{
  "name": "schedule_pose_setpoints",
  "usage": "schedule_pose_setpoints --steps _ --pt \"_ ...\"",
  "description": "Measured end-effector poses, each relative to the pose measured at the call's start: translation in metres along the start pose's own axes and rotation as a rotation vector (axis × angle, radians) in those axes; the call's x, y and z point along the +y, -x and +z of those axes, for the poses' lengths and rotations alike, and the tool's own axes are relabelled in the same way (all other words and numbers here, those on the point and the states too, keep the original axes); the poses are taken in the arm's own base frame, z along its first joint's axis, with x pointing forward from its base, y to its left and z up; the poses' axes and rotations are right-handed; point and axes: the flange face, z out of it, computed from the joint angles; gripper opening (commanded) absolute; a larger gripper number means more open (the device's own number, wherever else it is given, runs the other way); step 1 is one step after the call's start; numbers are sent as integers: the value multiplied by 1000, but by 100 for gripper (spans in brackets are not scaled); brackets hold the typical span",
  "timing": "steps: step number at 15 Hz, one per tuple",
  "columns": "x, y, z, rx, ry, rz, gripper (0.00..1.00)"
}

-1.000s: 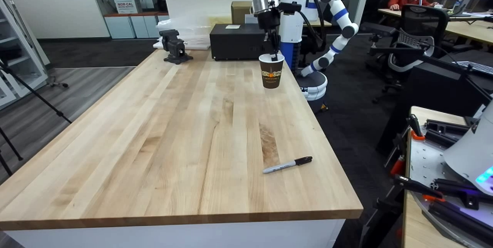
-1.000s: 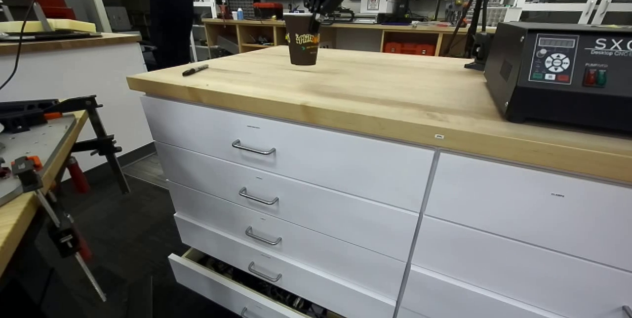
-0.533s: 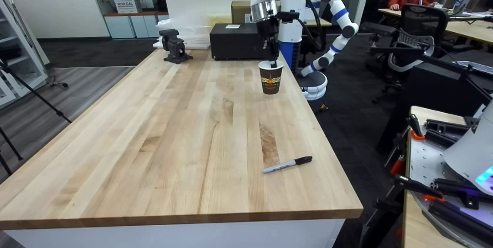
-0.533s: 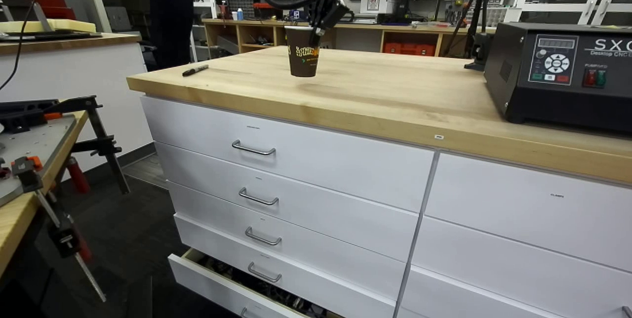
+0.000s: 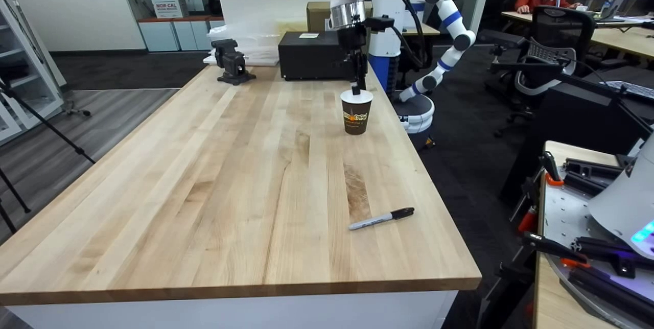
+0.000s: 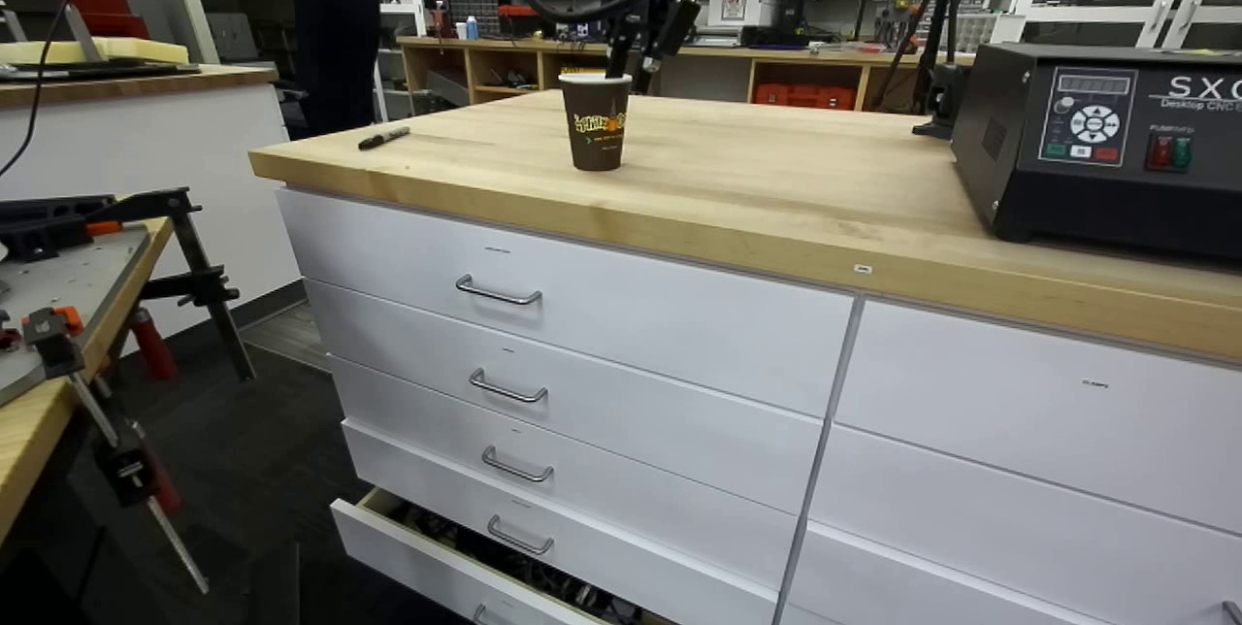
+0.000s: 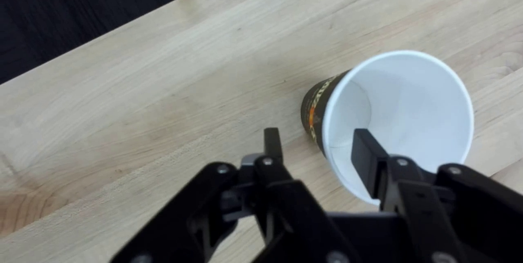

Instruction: Move the cup to the middle of the counter

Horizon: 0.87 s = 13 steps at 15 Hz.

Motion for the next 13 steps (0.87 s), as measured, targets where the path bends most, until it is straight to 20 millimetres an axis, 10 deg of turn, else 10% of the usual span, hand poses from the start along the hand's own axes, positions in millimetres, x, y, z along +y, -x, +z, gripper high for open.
schedule_pose_setpoints --steps 4,13 --pt "-5 0 -12 28 7 -7 100" --pt "-33 20 -80 159 47 -41 100"
